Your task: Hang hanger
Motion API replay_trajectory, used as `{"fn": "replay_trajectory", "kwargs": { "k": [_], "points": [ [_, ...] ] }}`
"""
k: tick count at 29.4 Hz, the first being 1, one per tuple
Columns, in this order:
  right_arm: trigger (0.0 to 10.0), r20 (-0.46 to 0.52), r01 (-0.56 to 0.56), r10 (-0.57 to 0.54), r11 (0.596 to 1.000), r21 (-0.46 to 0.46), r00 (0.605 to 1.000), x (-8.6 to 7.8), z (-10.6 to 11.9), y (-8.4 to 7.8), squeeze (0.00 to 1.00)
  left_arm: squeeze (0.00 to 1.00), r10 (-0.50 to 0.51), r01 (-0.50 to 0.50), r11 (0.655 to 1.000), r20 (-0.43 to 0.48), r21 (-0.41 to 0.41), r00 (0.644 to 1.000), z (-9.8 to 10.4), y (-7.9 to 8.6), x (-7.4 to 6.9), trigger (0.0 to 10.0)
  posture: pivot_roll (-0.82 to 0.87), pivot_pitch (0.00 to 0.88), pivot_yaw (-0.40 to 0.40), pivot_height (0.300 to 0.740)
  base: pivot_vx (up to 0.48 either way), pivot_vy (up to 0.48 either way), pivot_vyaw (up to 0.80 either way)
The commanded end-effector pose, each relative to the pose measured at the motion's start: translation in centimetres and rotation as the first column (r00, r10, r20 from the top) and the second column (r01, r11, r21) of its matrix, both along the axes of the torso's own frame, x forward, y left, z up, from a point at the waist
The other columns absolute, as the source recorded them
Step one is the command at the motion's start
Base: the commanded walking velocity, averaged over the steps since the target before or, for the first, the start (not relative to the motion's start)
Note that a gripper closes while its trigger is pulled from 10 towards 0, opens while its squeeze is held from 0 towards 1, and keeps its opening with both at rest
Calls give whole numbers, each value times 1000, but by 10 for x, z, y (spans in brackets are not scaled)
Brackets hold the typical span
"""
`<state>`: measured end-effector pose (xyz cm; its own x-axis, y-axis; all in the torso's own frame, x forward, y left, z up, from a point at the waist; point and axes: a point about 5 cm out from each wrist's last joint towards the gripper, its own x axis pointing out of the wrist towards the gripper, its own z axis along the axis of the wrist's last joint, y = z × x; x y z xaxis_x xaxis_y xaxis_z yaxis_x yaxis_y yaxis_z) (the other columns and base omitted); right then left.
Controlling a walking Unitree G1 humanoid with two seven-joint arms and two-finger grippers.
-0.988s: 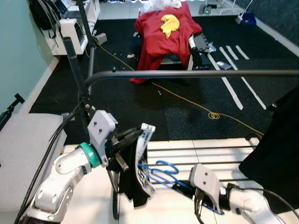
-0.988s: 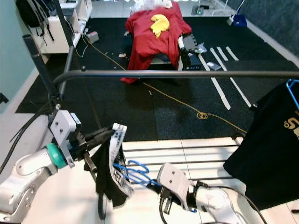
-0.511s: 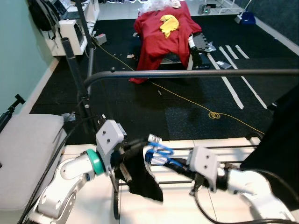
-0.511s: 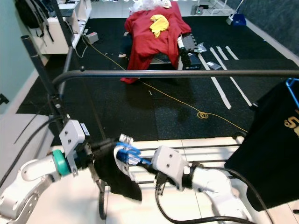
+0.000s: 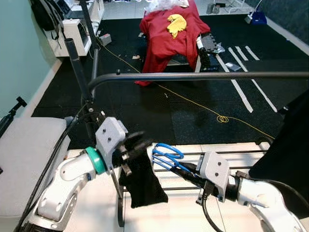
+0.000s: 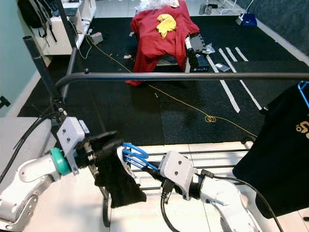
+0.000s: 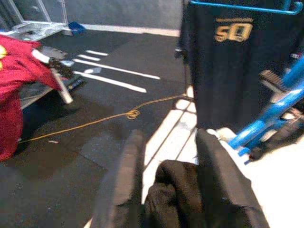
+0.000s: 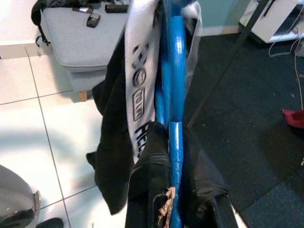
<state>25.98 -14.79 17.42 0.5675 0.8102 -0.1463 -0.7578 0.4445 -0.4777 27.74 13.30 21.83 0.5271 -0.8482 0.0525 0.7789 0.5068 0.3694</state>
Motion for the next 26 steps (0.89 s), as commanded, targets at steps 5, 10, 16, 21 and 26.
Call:
{"fn": "replay_trajectory", "kwargs": {
  "k": [5,10,16,21,26],
  "points": [
    [10000,50,37,-35,998,-47,998,1,-2,-6,0,694,-100,97,995,-86,-39,991,4,2,-14,10000,-261,161,119,740,0,0,0],
    [10000,86,59,-52,994,-87,995,0,-8,-8,0,0,-63,41,983,-120,-179,991,22,9,-6,10000,-242,160,125,740,0,0,0],
    [10000,97,21,-8,991,-129,995,-8,-9,-6,0,0,-13,12,1000,43,25,999,22,12,-2,10000,-238,164,130,740,0,0,0],
    [10000,79,-37,50,987,-159,996,-16,-8,-4,0,0,-104,34,963,256,266,961,22,6,-6,10000,-241,168,130,740,0,0,0],
    [10000,79,-98,115,977,-192,990,-22,-3,-3,0,0,-330,58,853,450,519,830,30,1,-16,10000,-240,169,137,740,0,0,0]
  ]
}}
